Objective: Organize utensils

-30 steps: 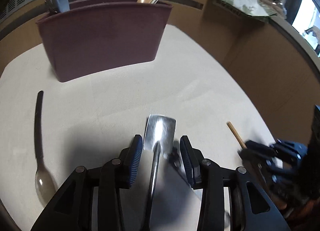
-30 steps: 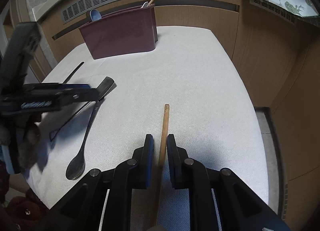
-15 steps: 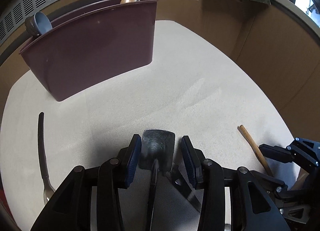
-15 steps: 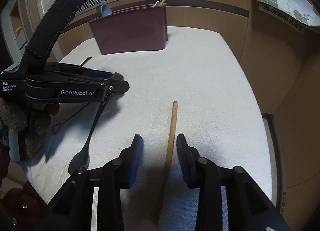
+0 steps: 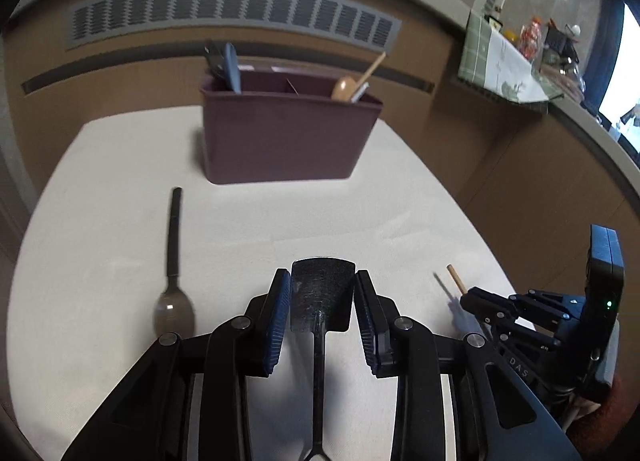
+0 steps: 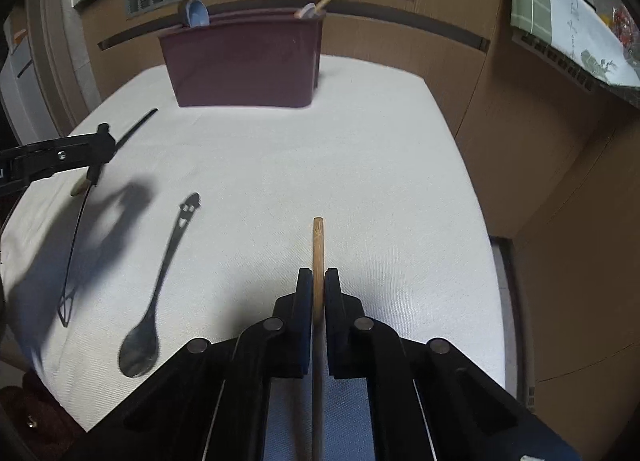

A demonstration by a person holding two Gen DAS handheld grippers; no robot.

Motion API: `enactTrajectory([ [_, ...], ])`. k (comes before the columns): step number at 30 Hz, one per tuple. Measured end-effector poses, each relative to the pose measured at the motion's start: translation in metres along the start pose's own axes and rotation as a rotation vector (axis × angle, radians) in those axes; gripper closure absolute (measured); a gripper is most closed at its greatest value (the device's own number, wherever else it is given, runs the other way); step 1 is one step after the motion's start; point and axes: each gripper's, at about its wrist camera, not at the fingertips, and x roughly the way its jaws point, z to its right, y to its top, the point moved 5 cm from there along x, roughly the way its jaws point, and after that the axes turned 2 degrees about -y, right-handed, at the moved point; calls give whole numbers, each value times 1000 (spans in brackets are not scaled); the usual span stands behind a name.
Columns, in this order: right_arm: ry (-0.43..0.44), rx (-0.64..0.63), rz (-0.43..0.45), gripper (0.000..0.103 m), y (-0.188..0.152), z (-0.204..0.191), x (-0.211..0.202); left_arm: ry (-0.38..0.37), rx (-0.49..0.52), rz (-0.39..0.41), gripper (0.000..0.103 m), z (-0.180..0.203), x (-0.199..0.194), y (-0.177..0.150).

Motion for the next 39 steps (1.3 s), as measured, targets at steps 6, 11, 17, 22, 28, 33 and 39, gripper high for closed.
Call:
enactTrajectory([
  [6,6,-13,64,99,11,-7,-22,-3,-35,42,71,-10,-22,4],
  [11,3,-18,100,99,18,-9,-33,5,-38,84,71,-12,-35,8],
  [17,18,-2,129,99,23,-11,-42,23,-31,134,72,-12,-55,15],
  [22,52,49,147,99,30,-4,-44,48,-14,176,97,-11,-67,27],
  [28,56,56,168,99,38,-4,-47,73,-18,194,98,-13,-71,34],
  [33,67,66,148,99,32,-2,-44,101,-145,184,98,-45,-68,28],
  [39,67,85,145,99,23,5,-42,125,-386,74,89,-107,-50,-9],
])
